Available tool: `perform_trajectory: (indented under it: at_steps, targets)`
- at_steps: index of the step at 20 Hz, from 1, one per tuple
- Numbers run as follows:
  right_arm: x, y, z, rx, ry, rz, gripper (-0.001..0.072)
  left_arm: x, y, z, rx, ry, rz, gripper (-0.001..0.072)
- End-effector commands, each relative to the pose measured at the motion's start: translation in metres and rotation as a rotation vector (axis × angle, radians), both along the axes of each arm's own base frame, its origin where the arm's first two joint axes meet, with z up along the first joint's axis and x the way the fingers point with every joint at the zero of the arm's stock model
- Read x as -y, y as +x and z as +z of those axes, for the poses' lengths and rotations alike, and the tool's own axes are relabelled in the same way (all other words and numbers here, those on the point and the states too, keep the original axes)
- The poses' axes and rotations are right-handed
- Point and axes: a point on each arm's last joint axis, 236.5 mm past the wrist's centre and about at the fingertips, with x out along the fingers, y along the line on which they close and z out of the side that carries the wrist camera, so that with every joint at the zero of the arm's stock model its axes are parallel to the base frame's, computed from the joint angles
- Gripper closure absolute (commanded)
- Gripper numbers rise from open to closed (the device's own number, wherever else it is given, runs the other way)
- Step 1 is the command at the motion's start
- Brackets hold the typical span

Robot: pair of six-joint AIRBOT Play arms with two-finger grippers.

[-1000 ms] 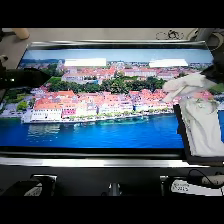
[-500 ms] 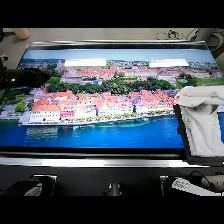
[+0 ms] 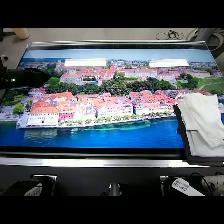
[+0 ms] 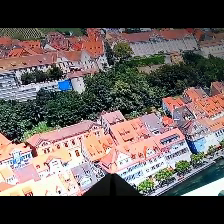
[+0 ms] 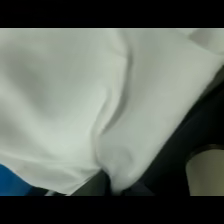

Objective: Fold the shirts.

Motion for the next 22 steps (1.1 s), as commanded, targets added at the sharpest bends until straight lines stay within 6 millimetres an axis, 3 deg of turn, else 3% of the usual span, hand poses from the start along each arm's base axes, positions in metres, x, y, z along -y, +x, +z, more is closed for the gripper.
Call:
perform_trajectory:
  at_steps: [1,2,3,5,6,8,10,11,12,13,14,15,16,17,18,20,22]
  targets:
    - [-0.020,-0.044,-0.052,-0.146,0.043,0.007,0.0687,0.001,0.000,0.000,-0.002,-0.006,0.001,0.0679]
    - [-0.022,-0.047,-0.057,-0.153,0.048,0.008,0.0686,0.002,0.000,0.001,-0.002,-0.012,-0.001,0.0679]
    - [-0.019,-0.044,-0.058,-0.141,0.035,0.007,0.0615,0.002,0.000,0.001,-0.002,-0.013,-0.002,0.0680]
    - [-0.004,-0.030,-0.050,-0.079,-0.018,0.044,0.0012,0.002,0.000,0.001,-0.001,-0.013,-0.001,0.0679]
    - [0.005,-0.023,-0.036,-0.054,-0.051,0.079,0.0020,0.002,0.000,0.001,-0.001,-0.013,-0.001,0.0679]
    - [0.049,0.002,0.017,0.045,-0.235,0.114,0.0030,0.002,0.000,0.001,0.000,-0.011,-0.001,0.0680]
    - [0.080,0.064,0.094,0.304,-0.452,0.172,0.0054,-0.008,0.009,-0.004,0.016,0.045,0.021,0.0682]
    - [0.080,0.102,0.134,0.446,-0.547,0.215,0.0055,-0.021,0.020,-0.013,0.006,0.134,0.058,0.0682]
    - [0.067,0.138,0.169,0.567,-0.627,0.282,0.0057,-0.038,0.032,-0.025,-0.025,0.231,0.117,0.0682]
    - [0.037,0.174,0.192,0.659,-0.666,0.375,0.0061,-0.054,0.045,-0.039,-0.068,0.353,0.174,0.0682]
    - [-0.003,0.199,0.194,0.696,-0.650,0.470,0.0106,-0.069,0.053,-0.056,-0.132,0.482,0.216,0.0681]
    - [-0.057,0.219,0.181,0.698,-0.580,0.576,0.0115,-0.078,0.054,-0.076,-0.214,0.566,0.247,0.0634]
    - [-0.113,0.232,0.159,0.672,-0.486,0.678,0.0103,-0.074,0.052,-0.101,-0.307,0.569,0.269,0.0301]
    - [-0.156,0.236,0.131,0.612,-0.396,0.743,0.0012,-0.062,0.044,-0.128,-0.403,0.549,0.247,-0.0007]
    - [-0.191,0.231,0.095,0.505,-0.284,0.789,0.0008,-0.049,0.029,-0.154,-0.493,0.536,0.180,0.0000]
    - [-0.234,0.202,0.037,0.285,-0.031,0.849,0.0010,-0.032,0.019,-0.169,-0.492,0.444,0.157,0.0002]
    - [-0.240,0.204,0.019,0.240,0.017,0.818,0.0014,-0.037,0.028,-0.163,-0.418,0.401,0.206,0.0002]
